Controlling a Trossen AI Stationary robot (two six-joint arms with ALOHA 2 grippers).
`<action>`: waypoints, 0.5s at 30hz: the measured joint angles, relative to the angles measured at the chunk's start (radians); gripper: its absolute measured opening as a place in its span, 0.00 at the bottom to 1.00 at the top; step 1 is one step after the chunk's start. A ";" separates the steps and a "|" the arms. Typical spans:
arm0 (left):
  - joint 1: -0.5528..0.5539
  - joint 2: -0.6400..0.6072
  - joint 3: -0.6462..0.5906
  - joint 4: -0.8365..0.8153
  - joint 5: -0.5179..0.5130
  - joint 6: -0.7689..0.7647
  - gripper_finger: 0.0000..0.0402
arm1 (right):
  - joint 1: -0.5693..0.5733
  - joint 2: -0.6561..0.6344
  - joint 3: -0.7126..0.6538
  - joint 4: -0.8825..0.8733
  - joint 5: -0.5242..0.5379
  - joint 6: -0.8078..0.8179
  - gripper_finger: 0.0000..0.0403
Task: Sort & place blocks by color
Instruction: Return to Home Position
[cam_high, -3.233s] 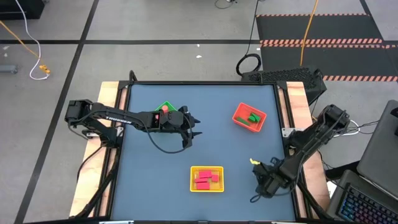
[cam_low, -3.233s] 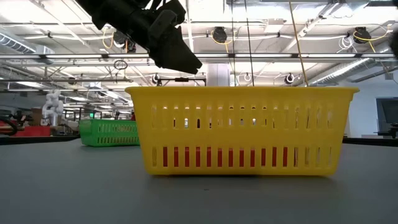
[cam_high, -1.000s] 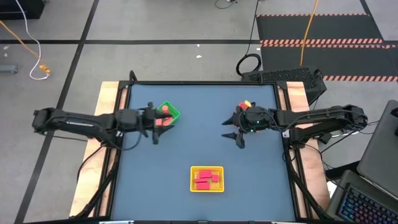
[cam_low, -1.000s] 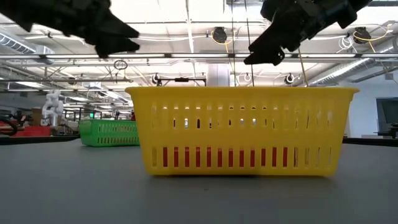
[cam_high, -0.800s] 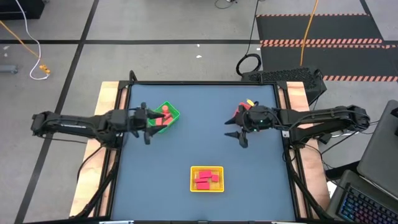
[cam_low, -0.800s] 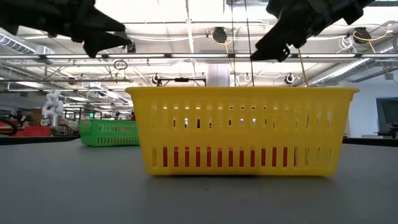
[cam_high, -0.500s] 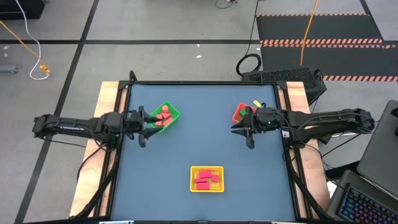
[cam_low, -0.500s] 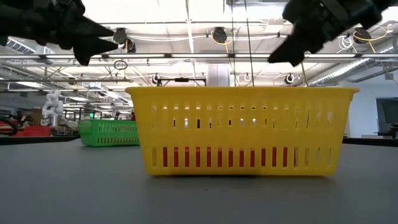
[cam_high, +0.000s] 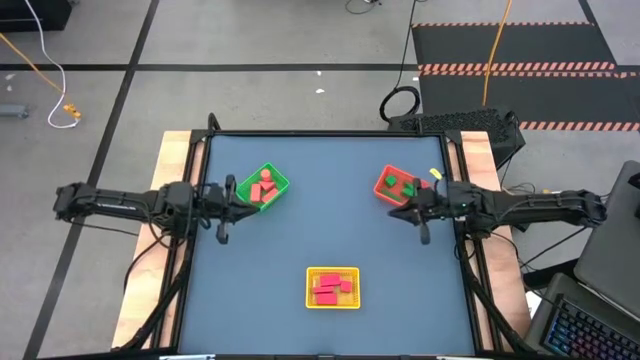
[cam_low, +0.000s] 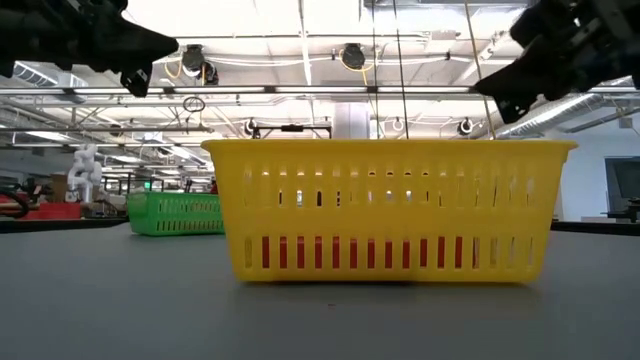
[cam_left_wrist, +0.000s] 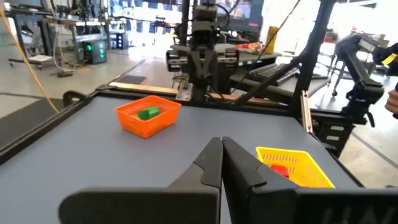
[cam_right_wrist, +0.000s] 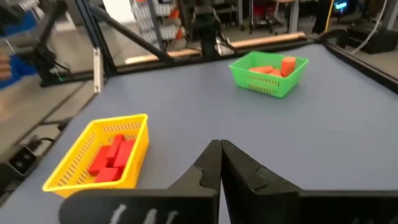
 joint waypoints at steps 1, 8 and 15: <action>0.005 -0.007 0.000 -0.007 0.000 0.000 0.01 | 0.000 -0.030 -0.009 -0.007 -0.001 0.007 0.00; 0.021 -0.061 -0.012 -0.084 -0.031 -0.045 0.00 | 0.000 -0.171 -0.045 -0.065 0.000 0.024 0.00; 0.022 -0.135 -0.090 -0.057 -0.054 -0.063 0.00 | 0.000 -0.230 -0.113 -0.027 0.002 0.026 0.00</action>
